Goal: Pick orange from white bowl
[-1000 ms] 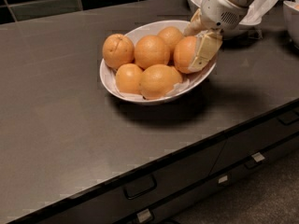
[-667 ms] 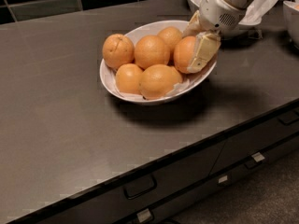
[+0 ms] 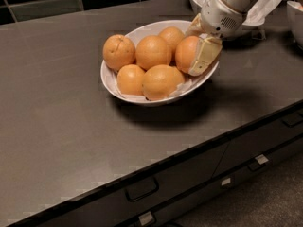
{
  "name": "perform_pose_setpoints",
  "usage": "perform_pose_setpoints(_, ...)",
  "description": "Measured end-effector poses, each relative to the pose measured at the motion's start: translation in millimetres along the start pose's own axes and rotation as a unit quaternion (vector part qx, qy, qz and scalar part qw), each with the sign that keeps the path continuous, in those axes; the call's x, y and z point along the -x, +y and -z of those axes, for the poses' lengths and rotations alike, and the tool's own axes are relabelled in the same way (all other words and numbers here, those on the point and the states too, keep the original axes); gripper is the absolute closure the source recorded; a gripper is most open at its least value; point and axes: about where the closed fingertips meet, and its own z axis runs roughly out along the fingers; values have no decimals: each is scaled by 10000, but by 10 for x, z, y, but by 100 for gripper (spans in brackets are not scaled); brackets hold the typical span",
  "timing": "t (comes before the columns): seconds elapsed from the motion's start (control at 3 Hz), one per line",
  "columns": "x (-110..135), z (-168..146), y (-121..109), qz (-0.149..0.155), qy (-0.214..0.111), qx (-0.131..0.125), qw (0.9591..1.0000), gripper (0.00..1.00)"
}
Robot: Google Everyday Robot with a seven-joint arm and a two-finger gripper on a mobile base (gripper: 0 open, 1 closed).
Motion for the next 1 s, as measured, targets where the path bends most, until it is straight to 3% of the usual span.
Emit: perform_pose_setpoints(1.0, 14, -48, 0, -17, -48, 74, 10000, 31)
